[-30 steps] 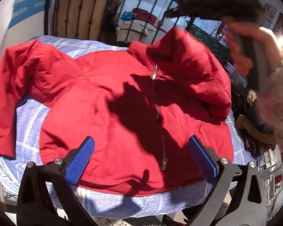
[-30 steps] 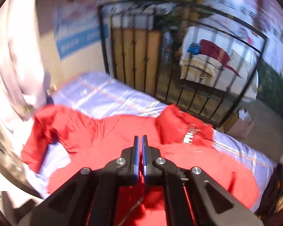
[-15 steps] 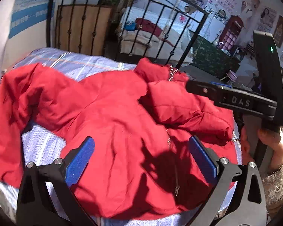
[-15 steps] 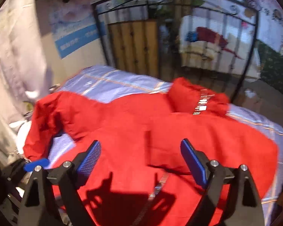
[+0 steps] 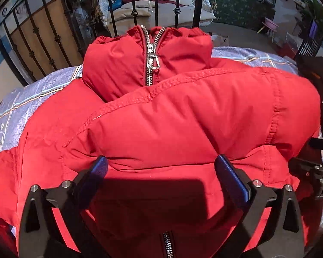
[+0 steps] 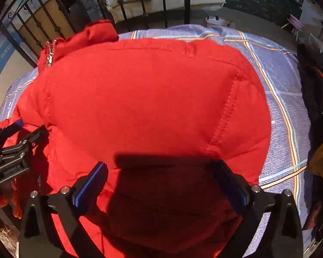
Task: Fold large clothes
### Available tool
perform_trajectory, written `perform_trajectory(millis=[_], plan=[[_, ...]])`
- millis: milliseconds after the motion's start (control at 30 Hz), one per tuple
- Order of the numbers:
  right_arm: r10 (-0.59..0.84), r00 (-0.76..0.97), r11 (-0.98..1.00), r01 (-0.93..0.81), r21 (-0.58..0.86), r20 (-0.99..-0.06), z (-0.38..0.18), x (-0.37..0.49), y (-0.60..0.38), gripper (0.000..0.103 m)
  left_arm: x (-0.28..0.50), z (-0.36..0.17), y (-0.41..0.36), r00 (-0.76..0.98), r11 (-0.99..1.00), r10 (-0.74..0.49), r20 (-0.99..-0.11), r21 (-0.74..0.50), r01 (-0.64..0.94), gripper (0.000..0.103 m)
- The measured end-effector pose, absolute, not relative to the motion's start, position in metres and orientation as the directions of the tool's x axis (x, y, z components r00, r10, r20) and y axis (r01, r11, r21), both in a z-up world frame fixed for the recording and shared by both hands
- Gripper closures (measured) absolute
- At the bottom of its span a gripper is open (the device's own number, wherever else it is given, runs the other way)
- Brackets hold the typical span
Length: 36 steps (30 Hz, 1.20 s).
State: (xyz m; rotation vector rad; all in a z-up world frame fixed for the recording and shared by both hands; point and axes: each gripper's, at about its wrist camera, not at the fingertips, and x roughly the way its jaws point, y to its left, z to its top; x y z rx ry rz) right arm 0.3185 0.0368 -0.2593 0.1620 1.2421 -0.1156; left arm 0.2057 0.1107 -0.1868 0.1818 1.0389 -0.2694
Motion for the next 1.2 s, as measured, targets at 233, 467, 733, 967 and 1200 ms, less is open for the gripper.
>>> perform_trajectory(millis=[233, 467, 733, 967, 1200], plan=[[-0.025, 0.261, 0.984, 0.176, 0.022, -0.965, -0.300, 0.331, 0.044, 0.004, 0.214, -0.214, 0.107, 0.442, 0.959, -0.066, -0.894, 0.065, 0.275, 0.004], [-0.018, 0.333, 0.974, 0.218, 0.059, -0.943, -0.276, 0.304, 0.042, 0.006, 0.187, -0.184, 0.119, 0.512, 0.956, -0.126, -0.850, 0.033, 0.291, 0.005], [0.120, 0.512, 0.977, 0.090, 0.192, -0.851, -0.197, 0.219, 0.090, 0.006, 0.088, -0.103, 0.263, 0.667, 0.964, -0.234, -0.707, -0.260, 0.062, 0.005], [0.195, 0.477, 0.980, -0.055, 0.192, -0.857, -0.192, 0.166, 0.153, 0.006, -0.040, -0.111, 0.414, 0.698, 0.868, -0.021, -0.716, -0.359, -0.342, 0.005], [0.233, 0.454, 0.972, -0.123, 0.198, -0.860, -0.193, 0.149, 0.193, 0.006, -0.107, -0.152, 0.503, 0.643, 0.718, 0.168, -0.747, -0.354, -0.599, 0.005]])
